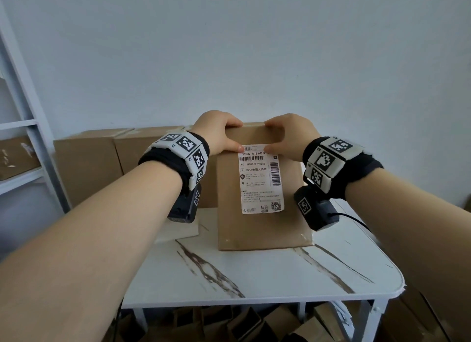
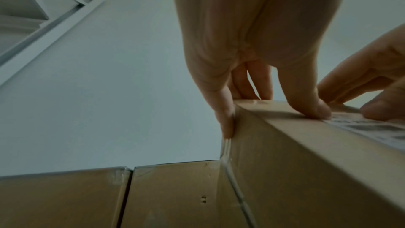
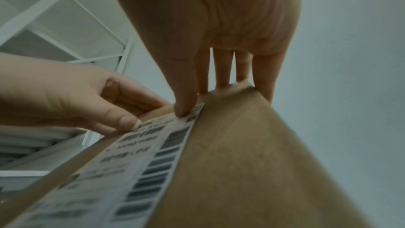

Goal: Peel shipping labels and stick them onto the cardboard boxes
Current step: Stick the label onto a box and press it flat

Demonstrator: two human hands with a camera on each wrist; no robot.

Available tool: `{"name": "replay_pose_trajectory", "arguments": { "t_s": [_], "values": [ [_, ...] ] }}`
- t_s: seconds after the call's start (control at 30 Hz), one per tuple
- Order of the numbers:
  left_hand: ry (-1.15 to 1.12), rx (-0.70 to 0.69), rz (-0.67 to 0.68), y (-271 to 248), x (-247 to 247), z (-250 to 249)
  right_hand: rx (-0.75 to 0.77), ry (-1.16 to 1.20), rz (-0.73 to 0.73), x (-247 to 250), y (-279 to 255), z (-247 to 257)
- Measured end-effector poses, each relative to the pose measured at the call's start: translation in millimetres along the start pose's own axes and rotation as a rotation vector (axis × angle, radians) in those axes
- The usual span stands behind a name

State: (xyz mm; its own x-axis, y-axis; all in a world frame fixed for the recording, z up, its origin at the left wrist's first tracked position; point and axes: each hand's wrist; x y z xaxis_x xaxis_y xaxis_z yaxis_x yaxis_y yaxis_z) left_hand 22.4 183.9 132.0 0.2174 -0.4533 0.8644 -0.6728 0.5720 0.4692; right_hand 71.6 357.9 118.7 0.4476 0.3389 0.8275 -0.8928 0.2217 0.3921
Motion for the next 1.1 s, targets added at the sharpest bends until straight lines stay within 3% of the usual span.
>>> {"name": "replay_pose_trajectory", "arguments": {
  "t_s": [0.17, 0.5, 1.1],
  "values": [
    [0.114, -0.017, -0.026, -1, -5, 3, 0.015, -0.017, -0.055, -14, 0, 1],
    [0.067, -0.006, -0.065, 8, -14, 13, 0.117, 0.008, -0.088, -25, 12, -17],
    [0.399, 0.015, 0.163, -4, -33, 2, 0.169, -0.218, -0.017, -37, 10, -24]
  ]
}}
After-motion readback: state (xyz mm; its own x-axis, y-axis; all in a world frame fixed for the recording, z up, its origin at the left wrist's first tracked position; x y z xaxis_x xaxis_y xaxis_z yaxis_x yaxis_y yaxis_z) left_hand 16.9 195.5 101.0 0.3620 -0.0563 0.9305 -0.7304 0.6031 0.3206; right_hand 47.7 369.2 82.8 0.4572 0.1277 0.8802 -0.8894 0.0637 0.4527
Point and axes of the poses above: each hand's wrist, its own y-axis towards the middle knuckle, its own x-axis out of the back of the hand, z = x × y, and after that the axes turned 10 degrees about -x, right-handed
